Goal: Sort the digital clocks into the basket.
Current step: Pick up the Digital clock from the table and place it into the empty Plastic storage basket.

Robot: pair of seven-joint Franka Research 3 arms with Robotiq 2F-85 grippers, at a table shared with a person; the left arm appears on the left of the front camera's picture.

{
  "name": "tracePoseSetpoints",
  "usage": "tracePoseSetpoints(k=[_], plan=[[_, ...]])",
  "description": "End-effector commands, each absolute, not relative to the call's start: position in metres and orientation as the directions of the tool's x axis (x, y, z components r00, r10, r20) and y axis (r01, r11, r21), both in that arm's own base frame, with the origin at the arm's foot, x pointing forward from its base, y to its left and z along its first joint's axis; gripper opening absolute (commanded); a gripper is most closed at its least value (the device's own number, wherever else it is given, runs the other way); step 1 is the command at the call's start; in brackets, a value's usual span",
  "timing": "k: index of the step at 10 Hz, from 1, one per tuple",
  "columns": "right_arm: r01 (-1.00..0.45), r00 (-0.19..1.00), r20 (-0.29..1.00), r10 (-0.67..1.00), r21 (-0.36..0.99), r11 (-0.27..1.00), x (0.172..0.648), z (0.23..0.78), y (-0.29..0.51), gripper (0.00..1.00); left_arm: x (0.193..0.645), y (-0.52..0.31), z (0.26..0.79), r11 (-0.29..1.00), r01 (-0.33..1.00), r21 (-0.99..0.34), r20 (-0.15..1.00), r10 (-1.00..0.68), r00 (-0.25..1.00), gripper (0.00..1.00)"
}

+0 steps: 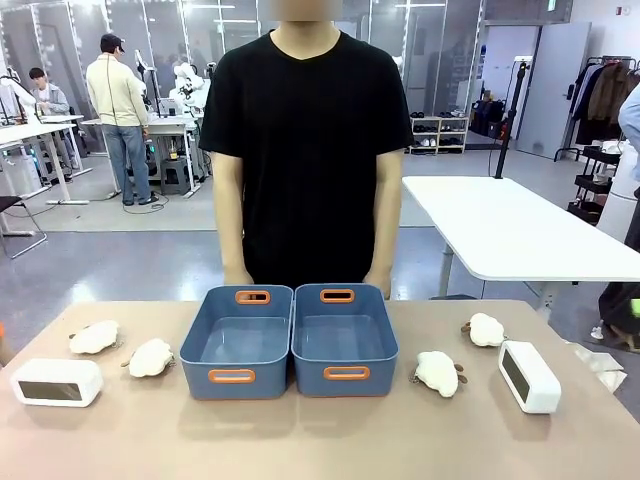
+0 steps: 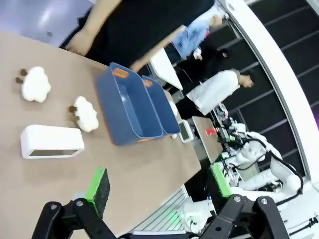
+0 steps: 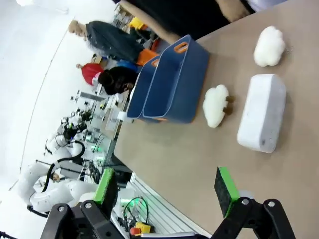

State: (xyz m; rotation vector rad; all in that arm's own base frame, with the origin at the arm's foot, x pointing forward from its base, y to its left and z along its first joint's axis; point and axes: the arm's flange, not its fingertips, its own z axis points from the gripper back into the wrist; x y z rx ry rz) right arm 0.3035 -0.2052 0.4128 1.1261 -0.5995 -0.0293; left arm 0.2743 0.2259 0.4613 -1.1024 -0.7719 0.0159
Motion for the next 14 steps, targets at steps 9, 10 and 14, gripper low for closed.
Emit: tracePoseSetpoints(k=[9, 10, 14], plan=[[-0.272, 0.843, 0.435, -0.316, 0.852, 0.447, 0.303, 0.413, -0.205, 1.00, 0.274, 0.226, 0.461, 0.479, 0.353, -0.804, 0.552, 0.377, 0.744, 1.00], [-0.272, 0.843, 0.435, -0.316, 0.852, 0.447, 0.303, 0.413, -0.205, 1.00, 0.274, 0.226, 0.461, 0.479, 0.353, -0.804, 0.552, 0.377, 0.744, 1.00], [-0.272, 0.843, 0.435, -0.316, 0.852, 0.447, 0.303, 0.413, -0.205, 1.00, 0.274, 0.226, 0.461, 0.479, 0.353, -0.804, 0.552, 0.377, 0.744, 1.00]])
